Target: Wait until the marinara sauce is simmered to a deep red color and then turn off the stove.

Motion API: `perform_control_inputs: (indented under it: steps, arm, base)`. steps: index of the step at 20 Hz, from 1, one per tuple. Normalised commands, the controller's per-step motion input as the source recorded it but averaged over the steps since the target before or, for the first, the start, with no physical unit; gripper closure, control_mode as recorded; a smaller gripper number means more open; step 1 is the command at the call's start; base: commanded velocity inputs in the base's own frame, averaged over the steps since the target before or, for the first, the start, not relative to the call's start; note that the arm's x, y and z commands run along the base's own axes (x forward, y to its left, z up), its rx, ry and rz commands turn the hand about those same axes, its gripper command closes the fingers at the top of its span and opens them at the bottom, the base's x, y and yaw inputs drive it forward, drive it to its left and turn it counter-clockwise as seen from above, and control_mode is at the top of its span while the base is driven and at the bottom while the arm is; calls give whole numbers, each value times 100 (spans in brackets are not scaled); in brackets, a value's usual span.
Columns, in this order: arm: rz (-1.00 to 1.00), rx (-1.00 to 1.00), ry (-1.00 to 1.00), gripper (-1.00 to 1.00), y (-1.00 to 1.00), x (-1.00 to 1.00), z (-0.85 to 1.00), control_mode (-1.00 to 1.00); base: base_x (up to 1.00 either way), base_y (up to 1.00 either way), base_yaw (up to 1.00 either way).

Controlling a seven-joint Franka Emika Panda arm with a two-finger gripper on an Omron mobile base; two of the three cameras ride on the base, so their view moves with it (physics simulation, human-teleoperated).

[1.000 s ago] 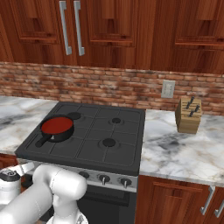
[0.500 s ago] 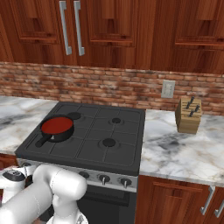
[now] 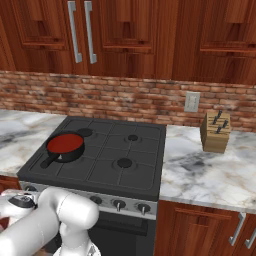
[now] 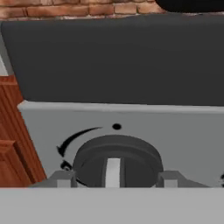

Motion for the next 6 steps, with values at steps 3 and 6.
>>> perform_control_inputs:
  steps: [3, 6]
  arm:
    - [-14, 28, 0, 100, 0, -3, -14, -100]
    - [-14, 27, 0, 100, 0, -2, -13, -100]
  base:
    - [0, 0, 0]
    - [0, 0, 0]
